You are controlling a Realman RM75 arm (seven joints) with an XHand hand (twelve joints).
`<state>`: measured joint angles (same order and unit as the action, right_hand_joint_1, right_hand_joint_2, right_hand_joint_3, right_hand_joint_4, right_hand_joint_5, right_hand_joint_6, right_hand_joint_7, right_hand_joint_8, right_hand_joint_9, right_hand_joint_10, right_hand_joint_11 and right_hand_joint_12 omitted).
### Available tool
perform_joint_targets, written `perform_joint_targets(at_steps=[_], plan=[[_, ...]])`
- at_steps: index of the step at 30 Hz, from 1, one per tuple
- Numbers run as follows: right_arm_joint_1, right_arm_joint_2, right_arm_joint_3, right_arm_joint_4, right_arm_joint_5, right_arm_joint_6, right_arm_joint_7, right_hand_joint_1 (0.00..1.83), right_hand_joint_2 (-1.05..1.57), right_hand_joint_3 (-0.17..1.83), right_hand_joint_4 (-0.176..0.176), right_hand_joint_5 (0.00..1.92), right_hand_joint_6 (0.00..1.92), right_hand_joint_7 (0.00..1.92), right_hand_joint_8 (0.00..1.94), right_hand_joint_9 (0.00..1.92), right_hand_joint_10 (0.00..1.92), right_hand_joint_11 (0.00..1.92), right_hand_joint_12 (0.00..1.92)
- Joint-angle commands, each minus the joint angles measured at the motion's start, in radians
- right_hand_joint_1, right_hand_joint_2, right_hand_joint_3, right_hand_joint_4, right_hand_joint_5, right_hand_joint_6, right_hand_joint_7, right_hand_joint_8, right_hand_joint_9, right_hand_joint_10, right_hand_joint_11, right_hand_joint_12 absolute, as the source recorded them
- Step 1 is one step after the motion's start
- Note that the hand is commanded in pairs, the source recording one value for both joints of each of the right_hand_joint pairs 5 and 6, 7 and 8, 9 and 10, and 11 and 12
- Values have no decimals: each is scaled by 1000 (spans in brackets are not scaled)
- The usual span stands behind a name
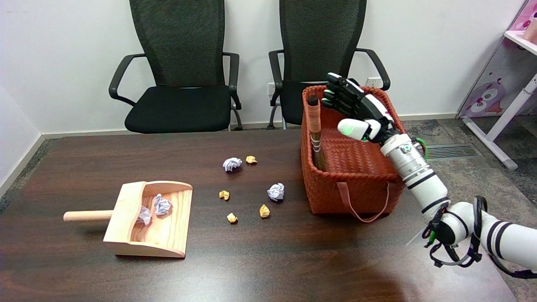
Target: Pick up the broom by its handle.
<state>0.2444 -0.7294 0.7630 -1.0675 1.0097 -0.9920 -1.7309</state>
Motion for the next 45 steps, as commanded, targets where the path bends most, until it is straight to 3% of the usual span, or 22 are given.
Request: perform_joint_targets(at_steps=[1,4,14,24,34,45], plan=[[10,4,-22,-2,-16,30,-12,908,-25,641,-103,176,176,176,176,278,278,396,396],[-29,16,2,-19,-13,30,-10,909,10,632,-138,162,162,162,162,252,252,362,362],[-225,103,207,-190,11,73,-73,909,111,626,-176,146,146,146,146,224,224,198,198],[-249,166,243,-357,87,172,-196,890,136,684,-176,135,135,135,135,191,191,6,6],[-253,170,305,-418,92,226,-185,887,154,677,-176,145,145,145,145,214,214,11,11],[-277,245,302,-473,130,250,-194,879,200,670,-176,172,172,172,172,237,237,35,35]])
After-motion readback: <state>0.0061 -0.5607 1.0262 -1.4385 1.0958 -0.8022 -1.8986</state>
